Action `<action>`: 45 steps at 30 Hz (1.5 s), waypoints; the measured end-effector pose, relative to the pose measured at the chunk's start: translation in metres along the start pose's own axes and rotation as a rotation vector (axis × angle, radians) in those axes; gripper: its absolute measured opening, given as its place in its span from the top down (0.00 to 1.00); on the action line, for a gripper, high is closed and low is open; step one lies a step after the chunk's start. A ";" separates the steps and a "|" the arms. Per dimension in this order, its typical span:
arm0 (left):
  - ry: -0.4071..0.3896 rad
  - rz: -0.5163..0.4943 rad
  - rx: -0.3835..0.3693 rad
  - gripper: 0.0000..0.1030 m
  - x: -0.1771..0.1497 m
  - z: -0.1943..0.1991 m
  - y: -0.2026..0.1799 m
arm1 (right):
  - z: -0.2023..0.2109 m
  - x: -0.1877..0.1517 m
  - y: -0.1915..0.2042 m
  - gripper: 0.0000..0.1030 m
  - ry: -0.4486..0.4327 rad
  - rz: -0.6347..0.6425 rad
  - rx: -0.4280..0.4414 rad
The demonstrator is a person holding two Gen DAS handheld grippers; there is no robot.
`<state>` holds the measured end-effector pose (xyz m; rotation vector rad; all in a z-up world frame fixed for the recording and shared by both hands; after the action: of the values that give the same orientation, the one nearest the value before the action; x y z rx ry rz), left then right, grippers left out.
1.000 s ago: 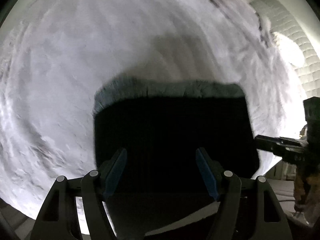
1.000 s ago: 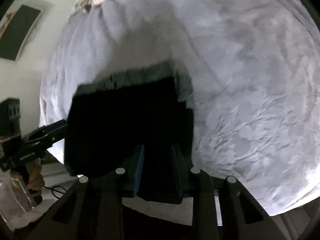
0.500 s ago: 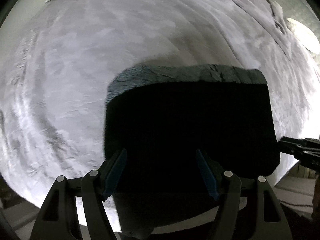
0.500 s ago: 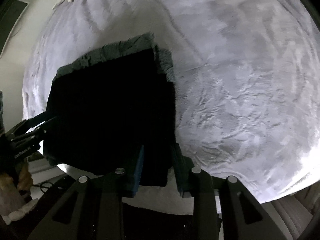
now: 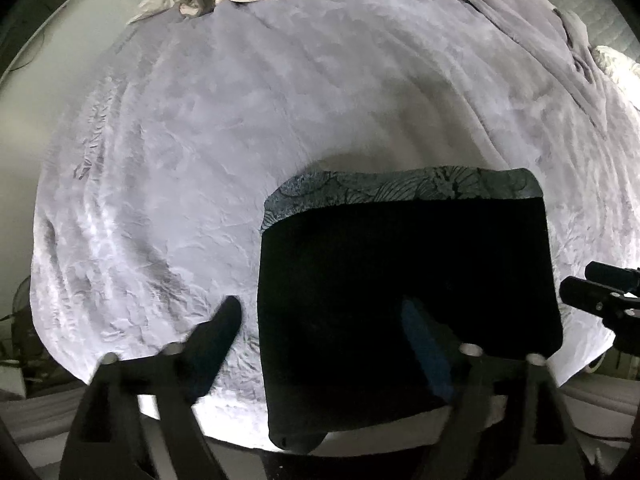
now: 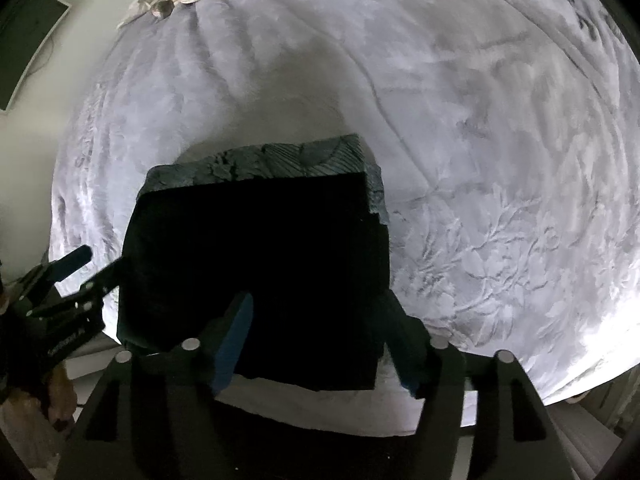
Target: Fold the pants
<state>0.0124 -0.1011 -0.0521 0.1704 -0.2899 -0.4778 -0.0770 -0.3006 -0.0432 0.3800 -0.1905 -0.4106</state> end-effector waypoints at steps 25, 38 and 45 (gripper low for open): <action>0.017 0.028 0.008 0.01 0.008 0.018 -0.001 | 0.017 0.012 0.026 0.11 -0.061 0.043 -0.104; 0.013 0.021 0.033 0.01 0.008 0.017 0.001 | 0.016 0.011 0.025 0.00 -0.066 0.041 -0.125; 0.009 0.024 0.030 0.01 0.008 0.017 0.002 | 0.016 0.011 0.026 0.00 -0.068 0.041 -0.128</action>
<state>0.0144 -0.1051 -0.0336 0.1982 -0.2900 -0.4494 -0.0618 -0.2880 -0.0172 0.2360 -0.2366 -0.3931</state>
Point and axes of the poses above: each gripper's, at about its wrist camera, not at the fingertips, and z roughly against the way its jaws point, y to its left, x to its top, the point moved 4 cm from there along -z, roughly the way its jaws point, and after that the axes turned 12 degrees about x, right-handed, at the moved point
